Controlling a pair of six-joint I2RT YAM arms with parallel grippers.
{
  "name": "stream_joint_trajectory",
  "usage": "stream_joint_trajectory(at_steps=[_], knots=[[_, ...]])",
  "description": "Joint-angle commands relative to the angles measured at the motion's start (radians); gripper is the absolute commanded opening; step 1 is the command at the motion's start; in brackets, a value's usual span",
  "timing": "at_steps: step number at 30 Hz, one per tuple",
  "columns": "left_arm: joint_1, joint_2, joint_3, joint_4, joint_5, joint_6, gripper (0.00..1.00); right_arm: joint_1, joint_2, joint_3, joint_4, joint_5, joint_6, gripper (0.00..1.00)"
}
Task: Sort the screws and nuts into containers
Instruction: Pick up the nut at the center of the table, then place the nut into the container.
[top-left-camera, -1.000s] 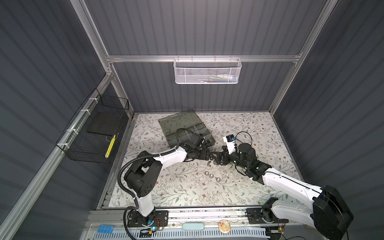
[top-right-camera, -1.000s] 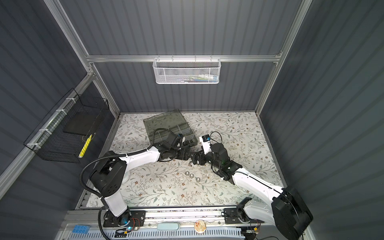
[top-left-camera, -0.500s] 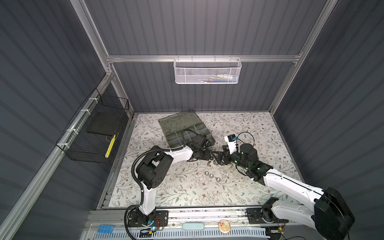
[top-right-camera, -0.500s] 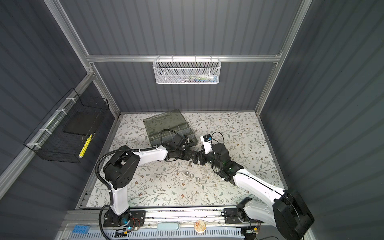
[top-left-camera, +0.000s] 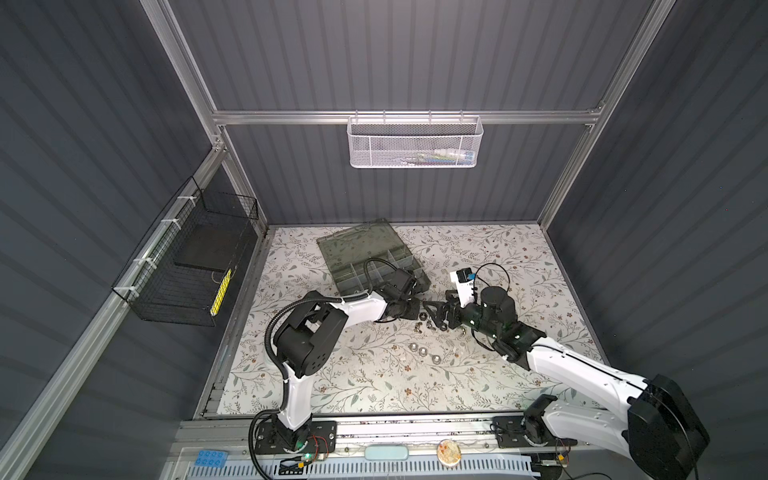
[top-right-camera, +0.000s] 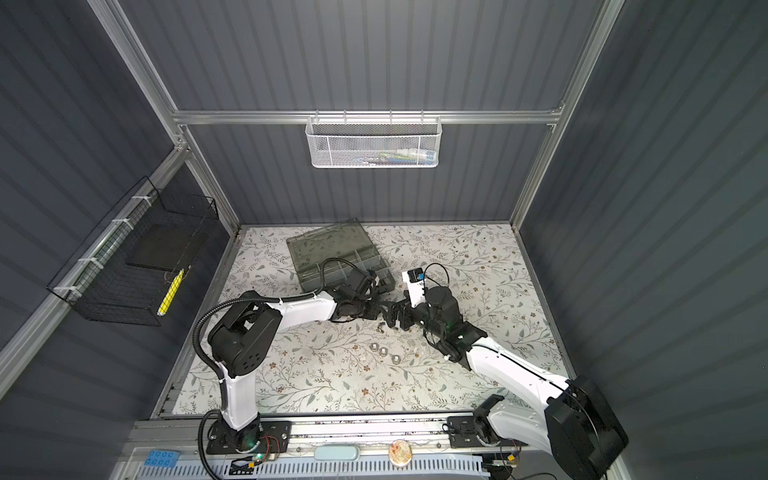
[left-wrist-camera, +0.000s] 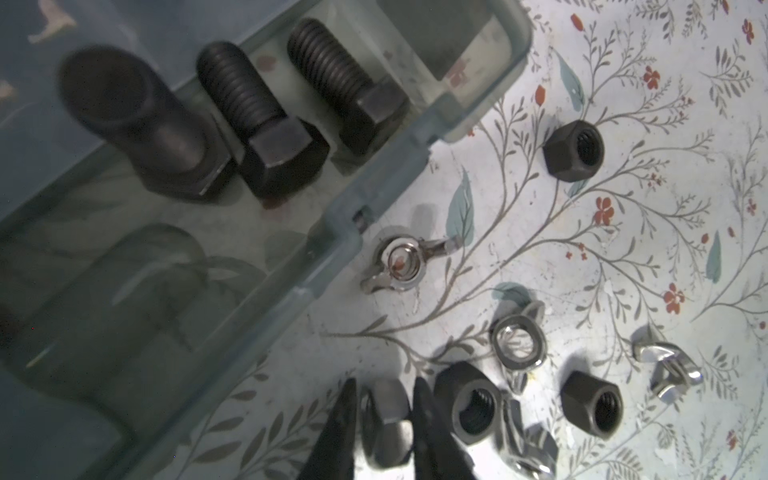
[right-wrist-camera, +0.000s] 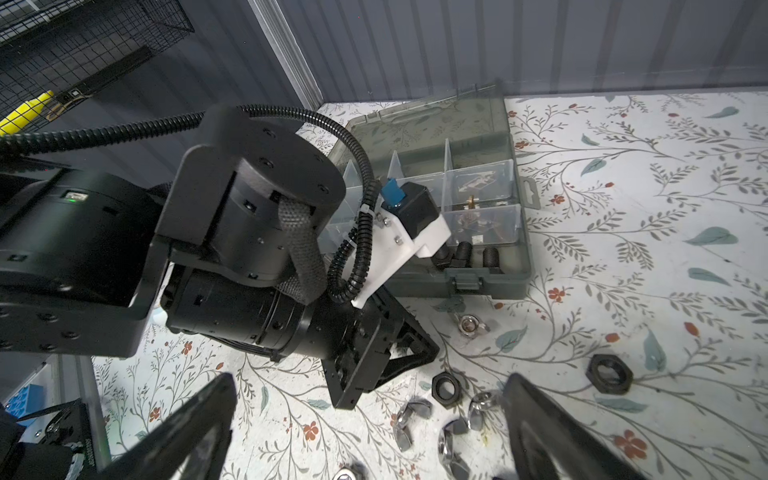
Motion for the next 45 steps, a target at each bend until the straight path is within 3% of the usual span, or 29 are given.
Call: stream_joint_trajectory(at_steps=[1, 5, 24, 30, 45], knots=[[-0.005, 0.008, -0.017, -0.010, -0.009, 0.005, 0.17, -0.003, 0.007, -0.004, 0.015, -0.002, 0.006, 0.99], [-0.005, -0.001, -0.026, -0.009, -0.004, -0.002, 0.00, -0.005, 0.010, -0.005, 0.015, -0.002, 0.006, 0.99], [0.030, -0.145, 0.017, -0.086, 0.030, -0.026, 0.00, -0.005, 0.003, -0.010, 0.024, -0.031, 0.007, 0.99], [0.150, -0.222, -0.015, -0.082, 0.117, -0.060, 0.00, 0.008, 0.018, 0.004, 0.008, -0.036, -0.009, 0.99], [0.433, -0.334, -0.063, -0.121, 0.189, -0.048, 0.00, 0.141, 0.101, 0.059, -0.022, -0.021, -0.112, 0.99]])
